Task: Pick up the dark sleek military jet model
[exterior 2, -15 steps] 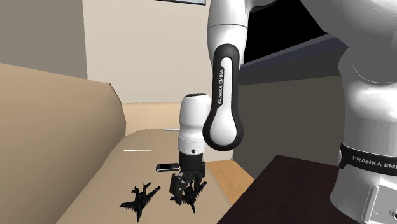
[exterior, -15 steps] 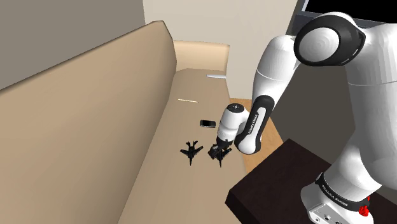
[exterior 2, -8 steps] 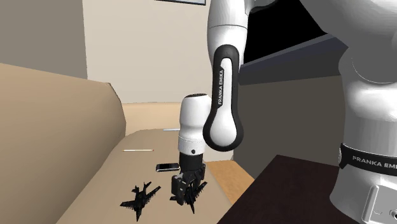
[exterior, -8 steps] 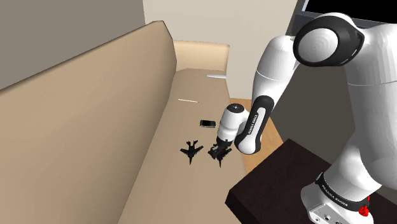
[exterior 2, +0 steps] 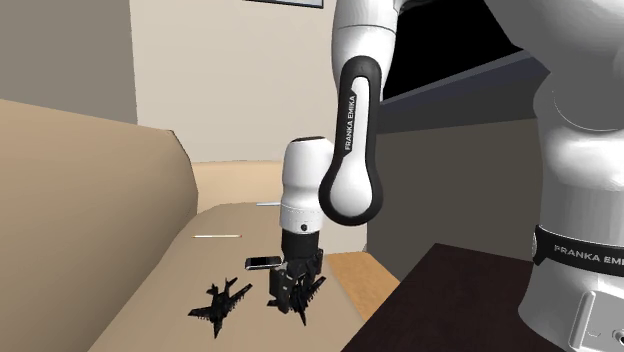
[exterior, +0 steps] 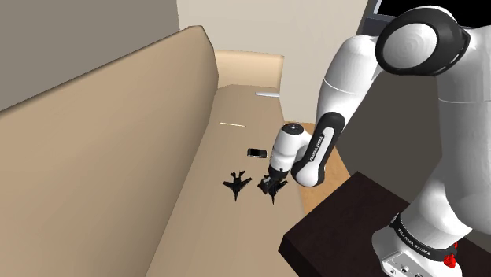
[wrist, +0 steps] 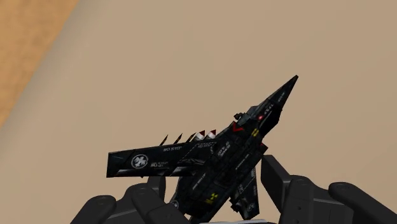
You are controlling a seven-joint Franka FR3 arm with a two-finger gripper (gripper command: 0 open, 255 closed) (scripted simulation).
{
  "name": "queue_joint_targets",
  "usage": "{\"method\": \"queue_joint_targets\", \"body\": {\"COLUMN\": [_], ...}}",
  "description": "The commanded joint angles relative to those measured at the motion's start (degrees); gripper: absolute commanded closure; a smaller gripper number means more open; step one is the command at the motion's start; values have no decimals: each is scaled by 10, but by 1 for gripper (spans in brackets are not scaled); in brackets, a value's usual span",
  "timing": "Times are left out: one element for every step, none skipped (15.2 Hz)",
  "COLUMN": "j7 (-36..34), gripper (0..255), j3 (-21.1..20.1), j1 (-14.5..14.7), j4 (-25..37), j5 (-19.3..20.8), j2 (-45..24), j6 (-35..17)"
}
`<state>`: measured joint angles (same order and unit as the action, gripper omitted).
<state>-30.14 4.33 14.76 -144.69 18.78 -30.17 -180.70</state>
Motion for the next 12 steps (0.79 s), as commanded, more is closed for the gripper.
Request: {"method": "queue_joint_targets", "body": {"j7": [2,4,5,7,9,11,14,16,19,23,23,23], "gripper": [255,255,255,255,255,255,255,255,255,255,255,255], "j3": [-6,-10,-14,-18,-23,-27,-32,-38,-43,-49,-49,-49], "j1": [-6,-10,-14,-18,-22,-27,-32,-36,-41,-46,-47,-47], "j4": [-7,-11,-14,-18,-21,-24,-27,-30,-33,-36,-36,-36], "j5": [0,-1,-1,-2,-3,-5,-7,-9,-12,-15,-16,-16], "j2": [20,30,40,50,60,70,80,90,100,110,112,112], "j6": [13,20,26,33,40,48,55,62,70,77,78,78]}}
